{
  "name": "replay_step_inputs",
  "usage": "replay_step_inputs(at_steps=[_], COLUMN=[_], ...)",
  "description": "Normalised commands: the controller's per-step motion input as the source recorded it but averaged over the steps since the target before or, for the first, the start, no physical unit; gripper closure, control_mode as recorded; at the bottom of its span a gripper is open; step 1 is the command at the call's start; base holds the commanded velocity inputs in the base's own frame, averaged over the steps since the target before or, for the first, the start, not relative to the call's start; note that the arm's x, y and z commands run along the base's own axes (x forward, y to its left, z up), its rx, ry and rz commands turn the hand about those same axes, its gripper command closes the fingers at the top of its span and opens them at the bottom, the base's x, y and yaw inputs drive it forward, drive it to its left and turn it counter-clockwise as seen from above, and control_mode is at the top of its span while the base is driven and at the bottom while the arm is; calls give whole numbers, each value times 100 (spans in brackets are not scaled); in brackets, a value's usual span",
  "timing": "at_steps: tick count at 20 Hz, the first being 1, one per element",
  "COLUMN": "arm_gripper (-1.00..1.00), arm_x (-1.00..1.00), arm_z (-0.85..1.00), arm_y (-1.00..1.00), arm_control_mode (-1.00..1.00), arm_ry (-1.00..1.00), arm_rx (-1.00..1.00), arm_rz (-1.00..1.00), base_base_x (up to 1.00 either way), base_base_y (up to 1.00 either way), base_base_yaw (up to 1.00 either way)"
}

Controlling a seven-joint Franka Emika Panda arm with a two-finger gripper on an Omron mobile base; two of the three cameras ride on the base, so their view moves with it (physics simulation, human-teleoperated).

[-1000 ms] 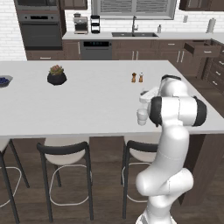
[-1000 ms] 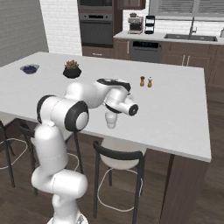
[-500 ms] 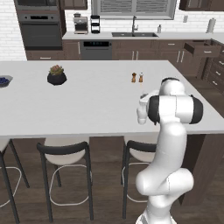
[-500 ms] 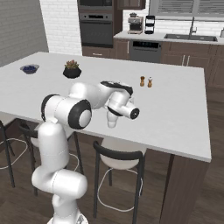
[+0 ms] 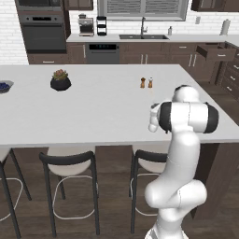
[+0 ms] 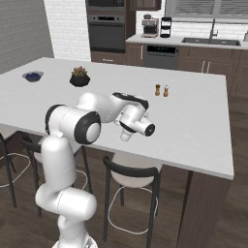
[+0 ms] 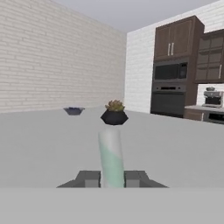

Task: Take a straw from the drawer in front and place it inside the glass cup on the dining counter.

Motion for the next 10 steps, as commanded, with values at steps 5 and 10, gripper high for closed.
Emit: replay_step_inputs(at_steps=[5, 10], arm_gripper=[100, 100], arm_x=[-28, -16], arm_z=[-7, -2], arm_y=[0, 6], arm_control_mode=[-100, -100], arm_ry=[0, 0], arm_rx=[2, 4], arm_rz=[0, 0], base_base_x=[0, 0], base_base_y=[0, 0], base_base_yaw=[0, 0])
